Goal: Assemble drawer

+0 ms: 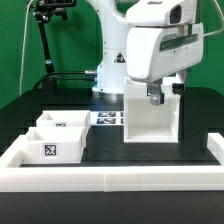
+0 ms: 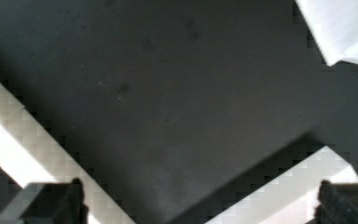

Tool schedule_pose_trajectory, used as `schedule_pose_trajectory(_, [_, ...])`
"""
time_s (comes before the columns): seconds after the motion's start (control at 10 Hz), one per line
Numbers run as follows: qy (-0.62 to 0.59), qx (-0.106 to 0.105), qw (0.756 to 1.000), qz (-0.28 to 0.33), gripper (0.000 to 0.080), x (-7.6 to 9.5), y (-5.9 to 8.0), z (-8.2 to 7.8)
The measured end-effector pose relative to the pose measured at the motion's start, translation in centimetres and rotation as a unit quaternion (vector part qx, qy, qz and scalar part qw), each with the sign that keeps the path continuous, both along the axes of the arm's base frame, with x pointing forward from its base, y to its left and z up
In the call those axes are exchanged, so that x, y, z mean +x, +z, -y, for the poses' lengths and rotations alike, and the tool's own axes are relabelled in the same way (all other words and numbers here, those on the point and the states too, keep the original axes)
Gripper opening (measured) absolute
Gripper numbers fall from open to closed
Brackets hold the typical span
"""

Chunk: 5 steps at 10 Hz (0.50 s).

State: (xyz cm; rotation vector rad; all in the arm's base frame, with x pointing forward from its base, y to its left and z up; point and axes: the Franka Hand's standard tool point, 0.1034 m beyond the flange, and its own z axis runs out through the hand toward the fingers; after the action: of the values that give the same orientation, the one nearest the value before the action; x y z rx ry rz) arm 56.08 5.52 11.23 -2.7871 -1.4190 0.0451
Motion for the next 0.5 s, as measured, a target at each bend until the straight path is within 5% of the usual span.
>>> schedule_pose_trajectory(0.2, [-0.008,0.0,1.0,0.001,0.065,-0.1,0.1,0.0])
schedule_pose_trajectory(0.5, [-0.099,-0.003,0.995,0.02,0.065,-2.8,1.6,0.0])
